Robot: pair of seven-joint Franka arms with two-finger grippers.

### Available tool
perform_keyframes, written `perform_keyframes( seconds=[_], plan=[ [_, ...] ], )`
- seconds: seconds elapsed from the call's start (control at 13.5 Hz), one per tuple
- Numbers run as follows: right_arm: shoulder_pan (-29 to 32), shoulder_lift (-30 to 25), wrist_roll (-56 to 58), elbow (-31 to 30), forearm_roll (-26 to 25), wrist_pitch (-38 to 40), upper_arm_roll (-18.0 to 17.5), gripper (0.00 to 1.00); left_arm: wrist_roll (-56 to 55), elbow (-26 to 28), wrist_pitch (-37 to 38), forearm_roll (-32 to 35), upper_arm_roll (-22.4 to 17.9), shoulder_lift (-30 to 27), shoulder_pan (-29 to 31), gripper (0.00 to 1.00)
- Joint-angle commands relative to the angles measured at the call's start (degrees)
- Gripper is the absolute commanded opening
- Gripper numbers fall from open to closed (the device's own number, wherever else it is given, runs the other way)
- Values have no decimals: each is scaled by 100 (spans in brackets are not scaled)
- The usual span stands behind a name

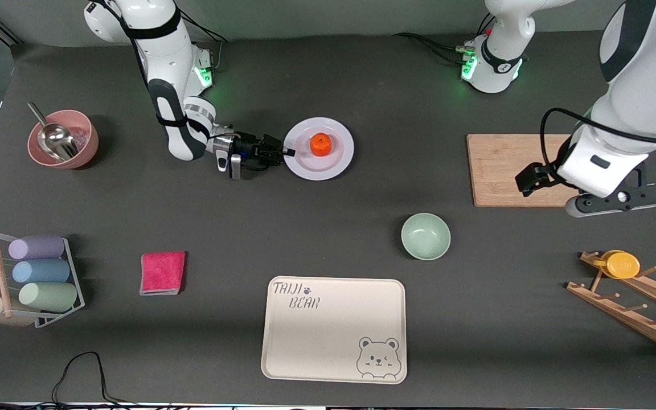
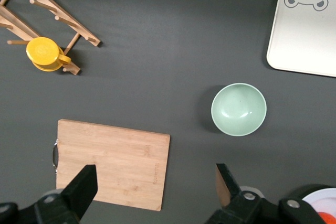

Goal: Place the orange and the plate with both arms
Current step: 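Withdraw the left gripper back over the cutting board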

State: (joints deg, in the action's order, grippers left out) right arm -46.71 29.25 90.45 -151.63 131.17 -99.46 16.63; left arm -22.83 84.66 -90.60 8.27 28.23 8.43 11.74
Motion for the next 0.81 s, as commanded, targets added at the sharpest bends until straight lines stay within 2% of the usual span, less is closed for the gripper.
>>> perform_keyframes(
  seconds=[0.0, 0.22, 0.44, 0.74],
  plan=[
    [-180, 362, 498, 107, 312, 128, -11, 0, 287, 120, 147, -89, 34, -228, 153, 100],
    [-180, 450, 745, 107, 400, 137, -11, 0, 779, 225, 174, -403, 25, -377, 477, 100],
    [-145, 468, 641, 107, 392, 154, -11, 0, 946, 954, -150, -564, 16, -938, 628, 100],
    [-119, 380, -350, 116, 304, 515, -11, 0, 1508, 1061, -160, -836, -396, -1054, 645, 100]
  ],
)
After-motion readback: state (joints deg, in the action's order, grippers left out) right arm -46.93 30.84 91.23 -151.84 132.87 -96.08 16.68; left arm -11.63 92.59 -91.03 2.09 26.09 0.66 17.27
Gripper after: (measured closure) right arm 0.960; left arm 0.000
